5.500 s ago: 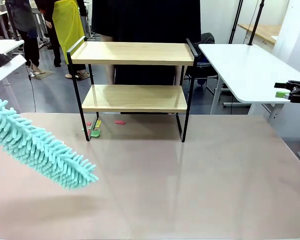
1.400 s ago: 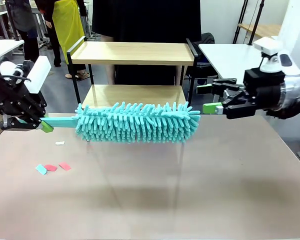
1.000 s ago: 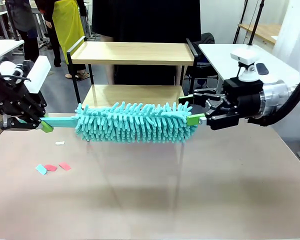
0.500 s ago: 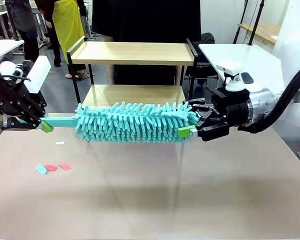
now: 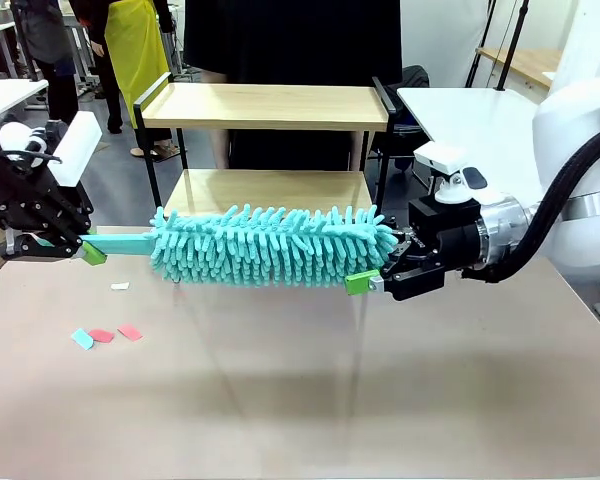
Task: Clean the shelf.
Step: Hand the Duster back to the human.
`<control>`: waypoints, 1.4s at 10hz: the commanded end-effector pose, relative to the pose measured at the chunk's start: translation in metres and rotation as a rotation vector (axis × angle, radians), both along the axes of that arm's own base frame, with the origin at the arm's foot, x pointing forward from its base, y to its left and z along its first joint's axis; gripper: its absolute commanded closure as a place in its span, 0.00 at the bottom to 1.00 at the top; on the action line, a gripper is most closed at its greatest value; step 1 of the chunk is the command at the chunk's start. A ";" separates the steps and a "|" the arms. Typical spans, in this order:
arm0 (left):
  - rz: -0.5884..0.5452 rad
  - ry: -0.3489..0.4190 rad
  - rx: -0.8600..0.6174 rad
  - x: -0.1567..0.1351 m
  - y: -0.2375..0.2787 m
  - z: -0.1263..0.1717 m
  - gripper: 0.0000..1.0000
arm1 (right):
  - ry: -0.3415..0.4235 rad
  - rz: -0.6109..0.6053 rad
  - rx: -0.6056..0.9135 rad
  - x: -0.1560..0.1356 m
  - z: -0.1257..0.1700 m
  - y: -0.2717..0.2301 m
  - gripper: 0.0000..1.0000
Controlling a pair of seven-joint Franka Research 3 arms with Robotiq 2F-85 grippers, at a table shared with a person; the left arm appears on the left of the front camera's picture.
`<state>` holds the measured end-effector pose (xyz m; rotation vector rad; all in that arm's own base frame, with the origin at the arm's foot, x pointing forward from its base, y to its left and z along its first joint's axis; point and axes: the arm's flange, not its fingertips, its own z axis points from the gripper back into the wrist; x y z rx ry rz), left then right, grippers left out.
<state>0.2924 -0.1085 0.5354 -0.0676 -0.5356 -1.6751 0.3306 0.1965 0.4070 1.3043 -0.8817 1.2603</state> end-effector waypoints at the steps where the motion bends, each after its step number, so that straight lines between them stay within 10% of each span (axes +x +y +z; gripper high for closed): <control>1: -0.005 0.005 -0.027 0.000 0.000 0.001 0.87 | -0.013 -0.024 0.061 -0.036 -0.011 -0.004 0.59; 2: -0.005 0.005 -0.027 0.000 0.000 0.001 0.87 | -0.017 -0.020 0.070 -0.036 -0.010 -0.004 0.59; 3: -0.005 0.005 -0.027 0.000 0.000 0.001 0.87 | -0.020 -0.018 0.085 -0.036 -0.009 -0.005 1.00; 4: -0.005 0.005 -0.027 0.000 0.000 0.001 0.87 | -0.019 -0.016 0.096 -0.036 -0.007 -0.006 0.64; 5: -0.005 0.005 -0.027 0.000 0.000 0.001 0.87 | -0.006 -0.009 0.113 -0.036 -0.006 -0.007 1.00; 14: -0.005 0.005 -0.027 0.000 0.000 0.001 0.87 | -0.041 -0.002 0.136 -0.030 -0.005 -0.011 1.00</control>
